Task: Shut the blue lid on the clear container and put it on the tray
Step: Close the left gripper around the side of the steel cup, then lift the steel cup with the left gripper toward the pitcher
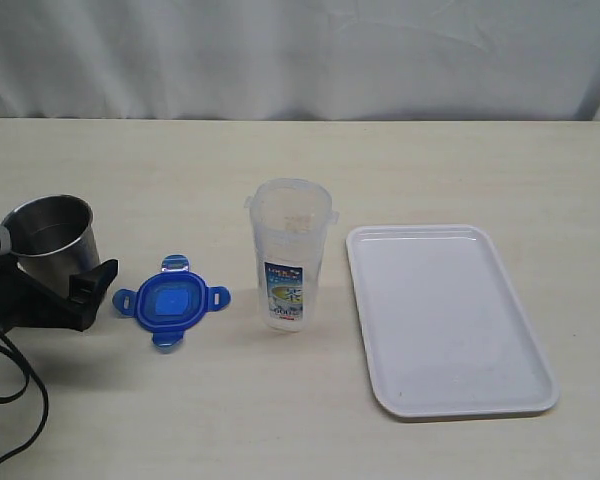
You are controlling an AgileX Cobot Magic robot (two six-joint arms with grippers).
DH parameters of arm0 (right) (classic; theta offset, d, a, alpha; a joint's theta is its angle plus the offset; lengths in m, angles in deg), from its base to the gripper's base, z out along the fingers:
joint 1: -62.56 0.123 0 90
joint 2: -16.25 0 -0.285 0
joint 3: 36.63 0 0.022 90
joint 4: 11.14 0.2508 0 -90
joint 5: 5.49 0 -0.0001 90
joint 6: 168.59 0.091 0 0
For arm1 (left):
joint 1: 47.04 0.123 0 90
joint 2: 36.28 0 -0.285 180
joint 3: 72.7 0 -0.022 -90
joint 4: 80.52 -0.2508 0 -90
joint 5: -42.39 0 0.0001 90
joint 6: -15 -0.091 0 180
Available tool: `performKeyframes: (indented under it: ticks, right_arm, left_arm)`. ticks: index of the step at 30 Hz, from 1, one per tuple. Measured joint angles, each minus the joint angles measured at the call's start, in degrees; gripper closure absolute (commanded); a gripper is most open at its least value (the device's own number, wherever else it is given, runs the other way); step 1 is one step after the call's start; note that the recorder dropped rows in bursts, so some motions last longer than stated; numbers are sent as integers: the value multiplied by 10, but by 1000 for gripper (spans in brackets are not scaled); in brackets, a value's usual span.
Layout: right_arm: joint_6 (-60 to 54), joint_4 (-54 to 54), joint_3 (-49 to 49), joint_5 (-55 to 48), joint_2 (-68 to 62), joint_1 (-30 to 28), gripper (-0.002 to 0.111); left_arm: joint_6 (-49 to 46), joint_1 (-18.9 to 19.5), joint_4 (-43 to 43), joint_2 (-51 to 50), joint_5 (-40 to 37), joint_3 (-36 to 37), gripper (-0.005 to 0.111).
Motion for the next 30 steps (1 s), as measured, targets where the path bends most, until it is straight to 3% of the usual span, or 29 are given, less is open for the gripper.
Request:
performKeyframes:
  ticks: [5, 10, 16, 28, 30]
  right_arm:
    - [0, 0, 0, 0, 0, 0, 104]
    - [0, 0, 0, 0, 0, 0, 104]
    - [0, 0, 0, 0, 0, 0, 104]
    - [0, 0, 0, 0, 0, 0, 104]
    - [0, 0, 0, 0, 0, 0, 104]
  left_arm:
    - [0, 0, 0, 0, 0, 0, 7]
    - [1, 1, 8, 0, 0, 0, 66]
    - [2, 1, 3, 0, 0, 0, 97]
    - [19, 1, 3, 0, 0, 0, 101]
    - [22, 1, -4, 0, 0, 0, 107]
